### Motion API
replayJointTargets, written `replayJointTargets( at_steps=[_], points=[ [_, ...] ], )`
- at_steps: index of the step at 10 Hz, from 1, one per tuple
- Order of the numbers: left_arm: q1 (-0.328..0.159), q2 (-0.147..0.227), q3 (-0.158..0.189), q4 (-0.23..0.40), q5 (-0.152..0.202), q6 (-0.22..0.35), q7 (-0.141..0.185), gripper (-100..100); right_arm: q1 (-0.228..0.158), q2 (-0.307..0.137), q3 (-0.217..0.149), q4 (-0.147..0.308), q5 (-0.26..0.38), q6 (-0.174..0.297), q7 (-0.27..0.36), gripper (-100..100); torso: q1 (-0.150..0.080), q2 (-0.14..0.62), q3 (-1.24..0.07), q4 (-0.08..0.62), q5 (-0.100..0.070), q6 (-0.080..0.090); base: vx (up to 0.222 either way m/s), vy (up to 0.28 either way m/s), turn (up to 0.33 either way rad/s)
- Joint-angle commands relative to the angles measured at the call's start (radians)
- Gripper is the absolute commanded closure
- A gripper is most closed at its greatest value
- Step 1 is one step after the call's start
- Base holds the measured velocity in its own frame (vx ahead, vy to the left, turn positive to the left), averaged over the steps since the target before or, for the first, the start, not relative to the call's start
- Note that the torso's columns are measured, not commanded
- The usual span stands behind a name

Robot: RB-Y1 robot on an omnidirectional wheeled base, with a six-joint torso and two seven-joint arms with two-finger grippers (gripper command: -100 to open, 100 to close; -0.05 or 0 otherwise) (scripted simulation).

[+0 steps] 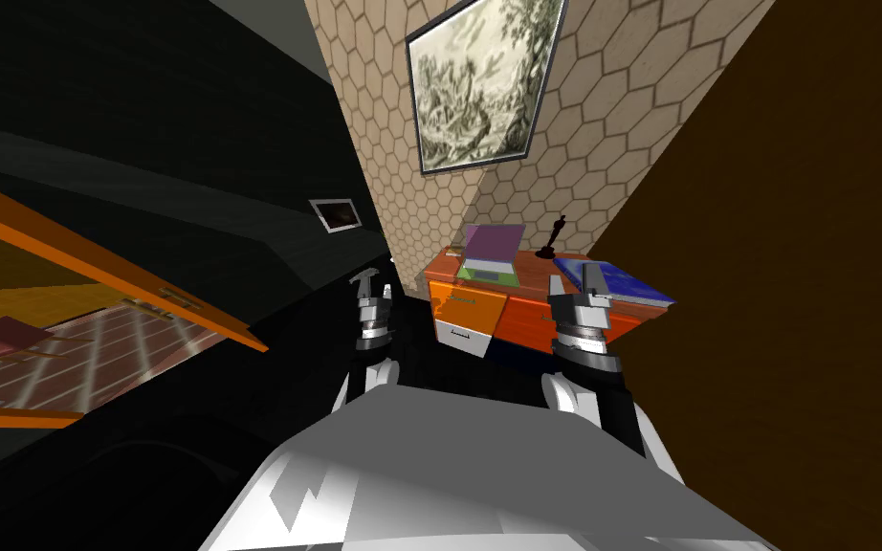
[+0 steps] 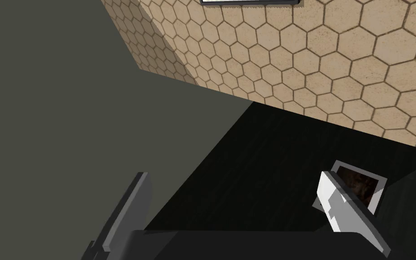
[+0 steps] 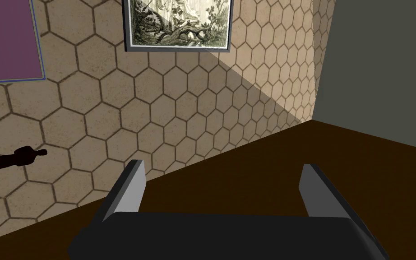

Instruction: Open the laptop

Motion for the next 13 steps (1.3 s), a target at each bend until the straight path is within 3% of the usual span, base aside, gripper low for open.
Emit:
replayJointTargets(
  at_steps=[1,9,10,13],
  points=[
    [0.000,0.000,0.000,0.000,0.000,0.000,0.000,0,0.000,0.000,0.000,0.000,0.000,0.000,0.000,0,0.000,0.040,-0.082,0.041,0.000,0.000,0.000,0.000,0.000],
    [0.000,0.000,0.000,0.000,0.000,0.000,0.000,0,0.000,0.000,0.000,0.000,0.000,0.000,0.000,0,0.000,0.618,-1.234,0.617,0.000,0.000,0.000,0.000,0.000],
    [0.000,0.000,0.000,0.000,0.000,0.000,0.000,0,-0.007,-0.036,-0.008,0.006,0.019,0.000,0.007,-100,0.000,0.691,-1.382,0.691,0.000,0.000,0.003,-0.001,0.014],
    [0.000,0.000,0.000,0.000,0.000,0.000,0.000,0,-0.034,-0.119,-0.042,0.029,0.096,-0.001,0.034,-100,0.000,0.737,-1.475,0.737,0.000,0.000,-0.010,-0.007,0.025]
  ],
)
